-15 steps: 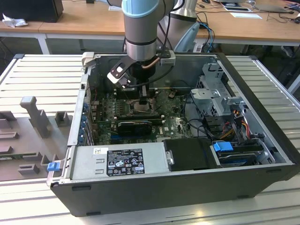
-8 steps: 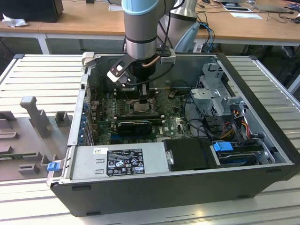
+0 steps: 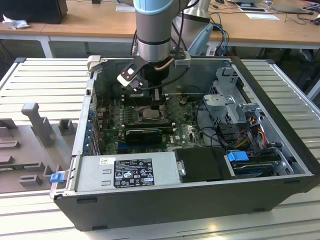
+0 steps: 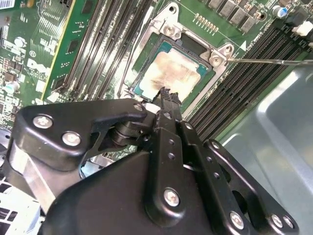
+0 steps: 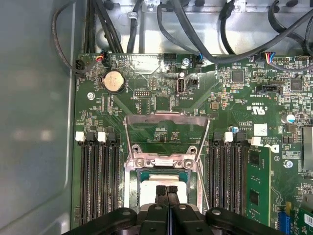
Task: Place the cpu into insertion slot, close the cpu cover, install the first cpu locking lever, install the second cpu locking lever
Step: 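Close the cpu cover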
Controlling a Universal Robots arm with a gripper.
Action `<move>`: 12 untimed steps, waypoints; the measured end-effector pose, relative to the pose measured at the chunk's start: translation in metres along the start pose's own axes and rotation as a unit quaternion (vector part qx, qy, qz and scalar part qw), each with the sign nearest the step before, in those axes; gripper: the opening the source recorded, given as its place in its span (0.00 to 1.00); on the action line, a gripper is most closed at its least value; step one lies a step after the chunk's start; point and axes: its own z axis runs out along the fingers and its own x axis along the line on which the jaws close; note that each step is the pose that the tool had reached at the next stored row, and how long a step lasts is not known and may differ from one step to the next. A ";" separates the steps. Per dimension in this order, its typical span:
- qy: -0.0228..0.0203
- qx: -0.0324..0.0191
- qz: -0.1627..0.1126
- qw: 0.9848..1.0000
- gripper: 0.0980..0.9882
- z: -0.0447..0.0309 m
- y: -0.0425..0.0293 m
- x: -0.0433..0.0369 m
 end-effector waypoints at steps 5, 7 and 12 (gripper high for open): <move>0.000 0.000 0.000 1.000 0.01 -0.0034 0.0003 0.0001; 0.000 0.000 0.000 1.000 0.01 -0.0071 0.0005 0.0002; 0.000 0.000 0.000 1.000 0.01 -0.0137 0.0034 0.0003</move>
